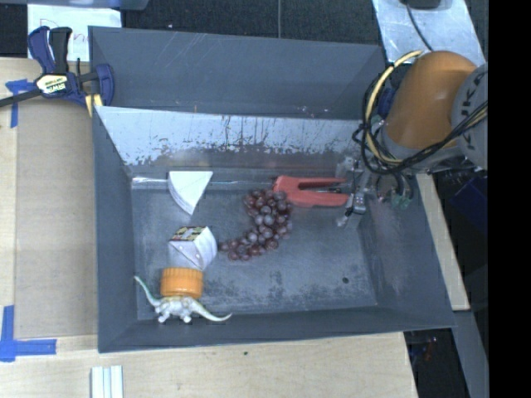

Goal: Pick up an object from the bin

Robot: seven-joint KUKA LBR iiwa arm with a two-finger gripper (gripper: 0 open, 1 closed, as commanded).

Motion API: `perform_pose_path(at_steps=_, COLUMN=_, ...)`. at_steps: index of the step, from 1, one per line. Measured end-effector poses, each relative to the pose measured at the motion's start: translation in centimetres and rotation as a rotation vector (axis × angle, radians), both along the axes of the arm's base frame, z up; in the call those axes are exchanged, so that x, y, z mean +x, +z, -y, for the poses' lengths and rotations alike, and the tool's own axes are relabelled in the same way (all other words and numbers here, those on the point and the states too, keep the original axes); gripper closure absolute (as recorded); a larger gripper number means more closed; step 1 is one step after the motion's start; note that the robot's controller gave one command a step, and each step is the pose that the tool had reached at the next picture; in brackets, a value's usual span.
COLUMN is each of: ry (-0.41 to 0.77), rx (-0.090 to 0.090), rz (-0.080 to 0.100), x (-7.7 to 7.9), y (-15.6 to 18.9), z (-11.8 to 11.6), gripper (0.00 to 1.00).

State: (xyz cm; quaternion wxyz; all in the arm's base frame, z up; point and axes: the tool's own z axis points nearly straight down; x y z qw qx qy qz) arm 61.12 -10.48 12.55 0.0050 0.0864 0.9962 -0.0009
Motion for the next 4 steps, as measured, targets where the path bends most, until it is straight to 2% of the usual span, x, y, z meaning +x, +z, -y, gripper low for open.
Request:
perform_pose_path(at_steps=1, ry=-0.214, rx=0.004, rz=0.000, x=1.4, y=-1.0, z=-1.0, gripper=0.00)
perform_pose_path(at_steps=2, ry=-0.093, rx=-0.002, rz=-0.009, x=1.2, y=-5.5, z=-0.5, gripper=0.00)
perform_pose_path(at_steps=3, ry=-0.291, rx=0.003, rz=0.002, x=1.5, y=-5.3, z=-1.2, gripper=1.00)
perform_pose_path(at_steps=4, ry=-0.291, rx=0.003, rz=0.002, x=1.5, y=-5.3, z=-1.2, gripper=1.00)
